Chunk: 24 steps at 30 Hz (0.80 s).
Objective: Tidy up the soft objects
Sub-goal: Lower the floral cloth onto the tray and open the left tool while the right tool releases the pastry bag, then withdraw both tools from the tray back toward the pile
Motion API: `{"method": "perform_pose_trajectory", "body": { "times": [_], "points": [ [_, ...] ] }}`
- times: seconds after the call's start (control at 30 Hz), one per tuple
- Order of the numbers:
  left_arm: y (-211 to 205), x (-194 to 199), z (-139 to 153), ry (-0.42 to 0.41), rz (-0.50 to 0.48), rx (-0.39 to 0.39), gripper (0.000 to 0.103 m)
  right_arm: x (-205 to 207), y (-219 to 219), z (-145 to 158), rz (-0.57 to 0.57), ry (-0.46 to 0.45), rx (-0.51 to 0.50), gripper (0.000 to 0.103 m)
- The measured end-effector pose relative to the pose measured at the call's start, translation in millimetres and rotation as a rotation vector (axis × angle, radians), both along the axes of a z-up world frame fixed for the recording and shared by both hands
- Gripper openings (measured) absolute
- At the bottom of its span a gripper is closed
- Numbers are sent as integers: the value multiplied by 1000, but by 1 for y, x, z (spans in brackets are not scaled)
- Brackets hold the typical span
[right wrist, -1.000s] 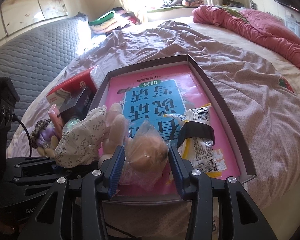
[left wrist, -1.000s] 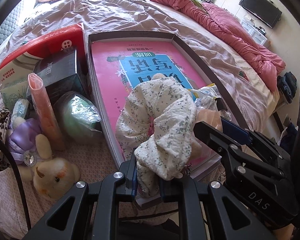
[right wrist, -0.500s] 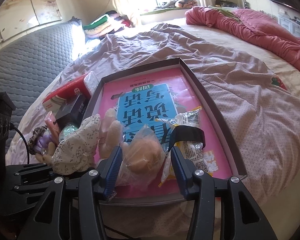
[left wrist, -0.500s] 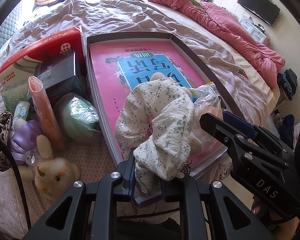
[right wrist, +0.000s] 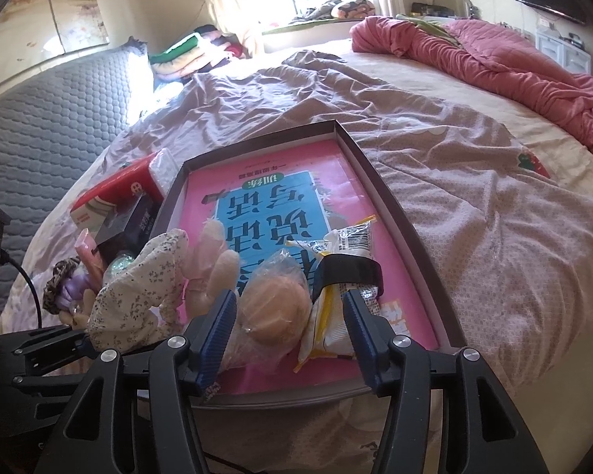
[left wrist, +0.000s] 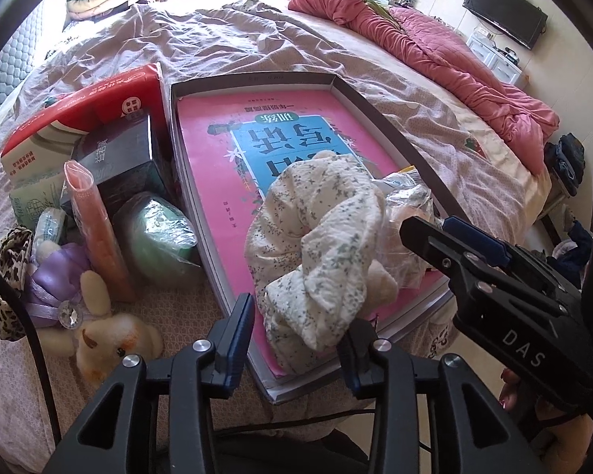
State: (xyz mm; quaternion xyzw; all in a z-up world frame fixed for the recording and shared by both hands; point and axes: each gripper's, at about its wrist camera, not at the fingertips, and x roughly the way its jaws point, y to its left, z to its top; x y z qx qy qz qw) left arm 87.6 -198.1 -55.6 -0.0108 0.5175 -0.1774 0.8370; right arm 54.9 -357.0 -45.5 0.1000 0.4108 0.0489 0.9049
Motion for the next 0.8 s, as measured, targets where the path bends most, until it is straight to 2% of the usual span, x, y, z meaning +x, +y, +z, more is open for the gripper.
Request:
{"method": "perform_pose_trajectory", "body": {
  "times": [0.23,0.4,0.6,0.8],
  "points": [
    [2,-4,5,-14,-15,-28,50,-2,-3,2,-14,-10,0,58],
    [2,-5,6,-18,-19,-30,52,-2,-4,2,-21,-7,-4,59],
    [1,-9,11,-46,-36,-23,68,-3,-7,6,-38,-22,-13,59],
    [5,-12,18,-62,-30,-29,68,-4,-7,10,-46,-34,-20,65]
  ]
}}
